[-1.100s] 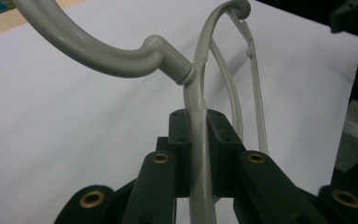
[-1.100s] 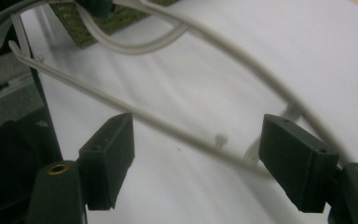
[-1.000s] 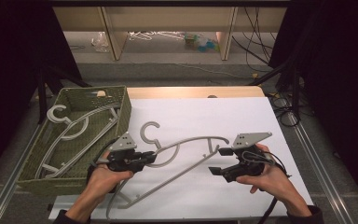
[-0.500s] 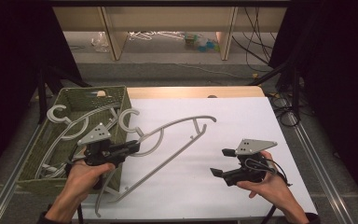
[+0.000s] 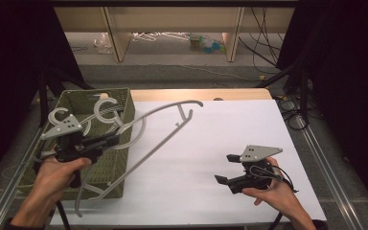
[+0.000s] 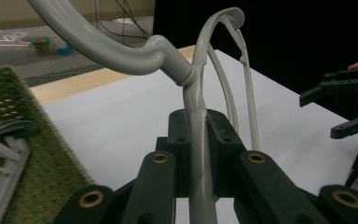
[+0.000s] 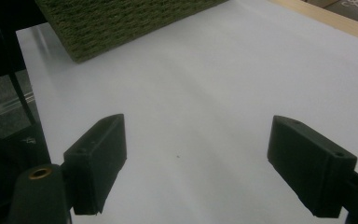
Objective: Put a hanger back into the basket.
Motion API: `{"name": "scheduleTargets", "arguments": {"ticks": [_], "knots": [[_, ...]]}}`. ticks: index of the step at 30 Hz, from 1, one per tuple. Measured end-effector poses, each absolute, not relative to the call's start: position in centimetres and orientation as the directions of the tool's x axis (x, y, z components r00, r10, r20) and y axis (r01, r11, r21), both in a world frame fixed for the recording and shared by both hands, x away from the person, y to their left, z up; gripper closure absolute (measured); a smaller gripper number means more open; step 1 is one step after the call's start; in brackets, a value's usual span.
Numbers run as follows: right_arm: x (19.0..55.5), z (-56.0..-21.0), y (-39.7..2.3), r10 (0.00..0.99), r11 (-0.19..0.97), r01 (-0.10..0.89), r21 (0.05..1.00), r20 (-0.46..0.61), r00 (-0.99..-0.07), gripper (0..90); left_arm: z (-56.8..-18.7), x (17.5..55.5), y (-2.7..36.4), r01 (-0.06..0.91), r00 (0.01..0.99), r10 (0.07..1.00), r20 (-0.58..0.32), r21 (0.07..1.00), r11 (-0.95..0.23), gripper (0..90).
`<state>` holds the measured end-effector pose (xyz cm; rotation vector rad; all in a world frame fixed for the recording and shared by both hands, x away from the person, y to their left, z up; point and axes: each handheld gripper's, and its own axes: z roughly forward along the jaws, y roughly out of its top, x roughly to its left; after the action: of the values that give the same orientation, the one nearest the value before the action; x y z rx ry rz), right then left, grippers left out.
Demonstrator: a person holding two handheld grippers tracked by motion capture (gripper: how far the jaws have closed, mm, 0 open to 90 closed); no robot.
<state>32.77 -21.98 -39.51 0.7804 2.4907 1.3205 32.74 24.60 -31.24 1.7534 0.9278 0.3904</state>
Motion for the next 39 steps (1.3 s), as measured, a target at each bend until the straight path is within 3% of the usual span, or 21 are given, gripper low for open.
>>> {"name": "scheduleTargets", "arguments": {"ticks": [5,6,8,12,26,39], "knots": [[32.9,-39.8,-21.9,0.545,0.464,0.360,0.810,0.060,-0.836,20.9,-30.1,33.2,27.1,0.412,0.591,0.791,-0.158,0.902,-0.128,80.6],[32.9,-39.9,-21.9,0.544,0.464,0.361,0.809,0.061,-0.837,21.0,-29.9,33.1,27.3,0.443,0.578,0.789,-0.208,0.892,-0.090,80.5],[32.9,-40.0,-21.9,0.543,0.467,0.360,0.807,0.059,-0.838,21.0,-29.7,33.7,28.7,0.408,0.555,0.820,-0.136,0.904,-0.126,80.6],[33.0,-40.1,-21.8,0.536,0.472,0.362,0.804,0.064,-0.842,21.0,-29.5,34.4,30.8,0.403,0.500,0.862,-0.081,0.903,-0.148,80.5],[33.1,-40.6,-21.6,0.531,0.485,0.378,0.789,0.077,-0.844,21.0,-30.4,37.4,37.2,0.457,0.352,0.935,-0.052,0.881,-0.122,80.5],[33.1,-40.8,-21.4,0.520,0.496,0.379,0.781,0.083,-0.850,20.9,-32.2,38.9,38.9,0.514,0.336,0.942,0.012,0.835,-0.195,80.3]]}}
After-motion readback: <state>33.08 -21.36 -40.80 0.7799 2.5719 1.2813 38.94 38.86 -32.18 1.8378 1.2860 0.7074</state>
